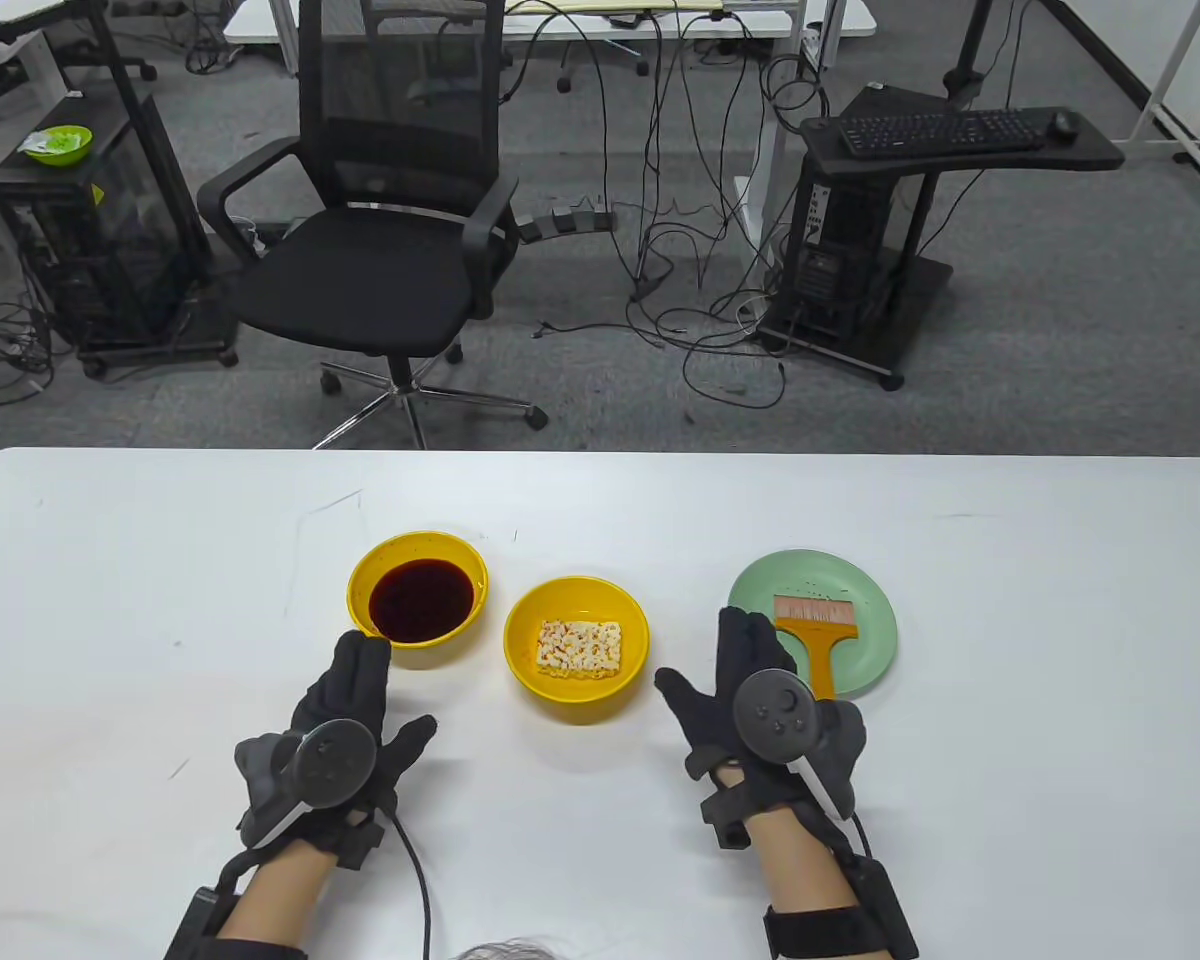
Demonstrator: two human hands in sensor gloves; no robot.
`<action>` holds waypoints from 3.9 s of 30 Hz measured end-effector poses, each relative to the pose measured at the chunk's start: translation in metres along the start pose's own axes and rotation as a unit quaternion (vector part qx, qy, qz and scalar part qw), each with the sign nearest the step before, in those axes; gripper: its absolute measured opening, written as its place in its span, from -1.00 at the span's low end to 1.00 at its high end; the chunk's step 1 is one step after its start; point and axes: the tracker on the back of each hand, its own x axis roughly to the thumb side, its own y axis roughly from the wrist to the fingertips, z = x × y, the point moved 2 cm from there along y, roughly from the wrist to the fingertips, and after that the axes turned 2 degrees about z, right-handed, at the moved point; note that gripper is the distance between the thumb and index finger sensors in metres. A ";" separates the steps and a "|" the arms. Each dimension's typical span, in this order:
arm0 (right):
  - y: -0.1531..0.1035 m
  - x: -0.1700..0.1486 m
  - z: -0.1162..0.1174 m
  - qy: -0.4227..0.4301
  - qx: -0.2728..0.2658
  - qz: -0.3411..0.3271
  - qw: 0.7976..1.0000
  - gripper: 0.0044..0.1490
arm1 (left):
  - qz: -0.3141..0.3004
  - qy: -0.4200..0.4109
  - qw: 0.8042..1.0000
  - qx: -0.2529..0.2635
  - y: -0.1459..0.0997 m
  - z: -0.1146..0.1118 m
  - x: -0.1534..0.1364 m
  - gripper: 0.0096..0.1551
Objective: Dip brush into soy sauce and glaze onto rice cake
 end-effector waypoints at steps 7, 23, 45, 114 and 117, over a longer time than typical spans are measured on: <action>0.009 -0.036 0.000 -0.091 0.004 0.061 0.994 0.12 | -0.006 0.003 1.000 -0.003 0.000 0.000 0.003 0.10; 0.019 -0.081 0.024 -0.193 0.104 0.157 0.963 0.05 | -0.009 0.005 1.000 -0.010 0.000 -0.003 0.007 0.09; 0.017 -0.064 0.010 -0.210 -0.041 0.092 0.972 -0.37 | -0.010 0.007 1.000 -0.018 0.000 -0.004 0.009 0.03; -0.001 0.023 0.032 0.245 0.083 -0.040 0.965 0.23 | 0.237 -0.204 0.947 0.076 0.080 0.040 -0.045 -0.41; -0.001 0.021 0.035 0.248 0.094 -0.037 0.963 0.22 | 0.250 -0.221 0.940 0.067 0.079 0.028 -0.049 -0.41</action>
